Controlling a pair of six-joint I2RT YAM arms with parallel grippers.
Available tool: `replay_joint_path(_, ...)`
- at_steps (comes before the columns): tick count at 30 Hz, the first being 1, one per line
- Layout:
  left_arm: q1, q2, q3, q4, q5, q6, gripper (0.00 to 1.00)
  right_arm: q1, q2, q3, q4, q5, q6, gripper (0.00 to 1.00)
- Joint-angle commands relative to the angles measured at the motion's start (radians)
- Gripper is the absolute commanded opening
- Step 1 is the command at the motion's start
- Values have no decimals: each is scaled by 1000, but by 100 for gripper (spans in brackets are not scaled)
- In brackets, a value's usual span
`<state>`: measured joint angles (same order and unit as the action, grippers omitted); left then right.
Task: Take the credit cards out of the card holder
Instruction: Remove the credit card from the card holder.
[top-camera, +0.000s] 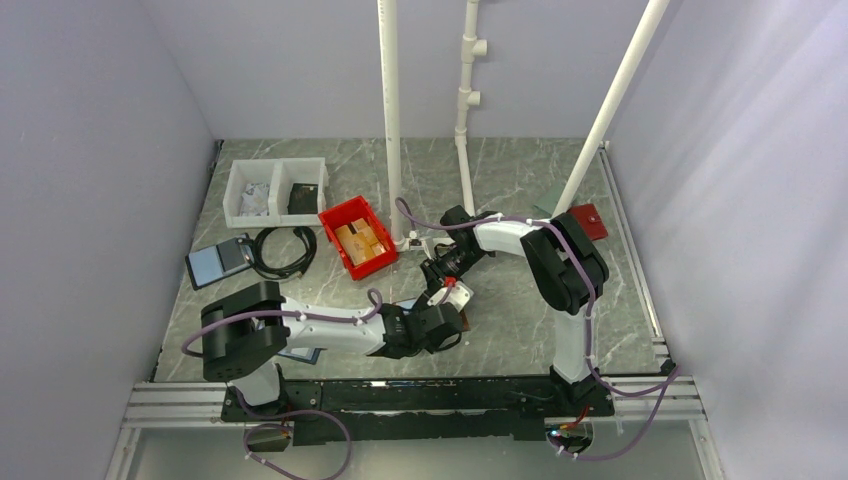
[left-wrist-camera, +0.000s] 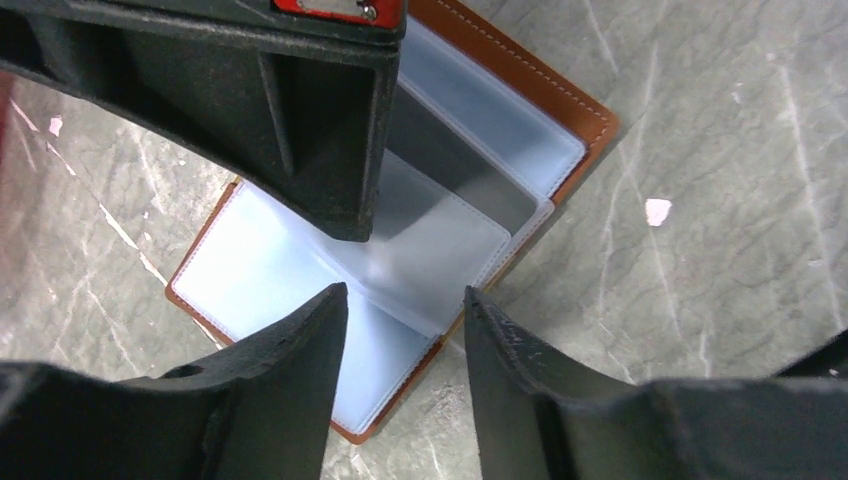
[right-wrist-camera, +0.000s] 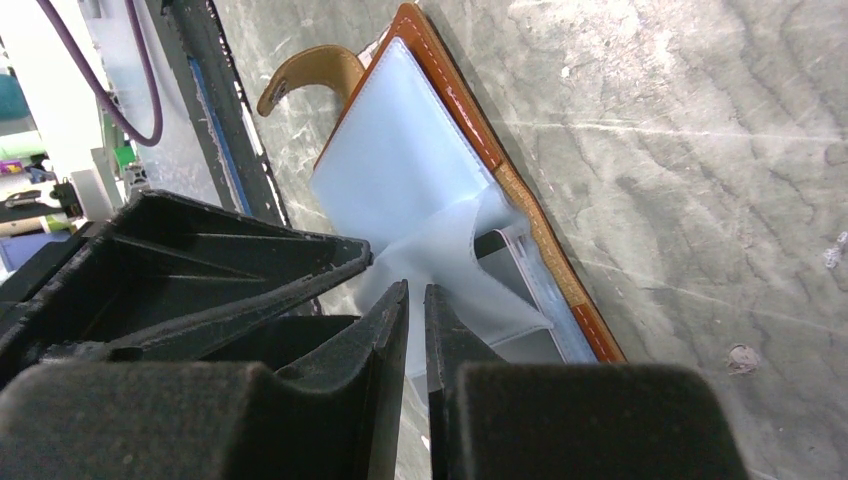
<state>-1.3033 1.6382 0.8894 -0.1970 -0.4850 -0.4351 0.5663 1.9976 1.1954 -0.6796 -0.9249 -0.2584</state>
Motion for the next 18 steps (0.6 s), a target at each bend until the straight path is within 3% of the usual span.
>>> replay_joint_path(1, -5, 29, 44, -34, -50, -15, 45, -2, 7, 33, 3, -14, -7, 14)
replay_joint_path(8, -5, 18, 28, -35, -74, -50, 20, -3, 4, 39, -9, -17, -20, 15)
replay_joint_path(16, -5, -51, -61, 31, -85, -117, 0, -20, -22, 55, -51, -48, -71, 21)
replay_joint_path(18, -4, -74, -89, 46, -91, -135, 0, -26, -40, 61, -69, -68, -96, 23)
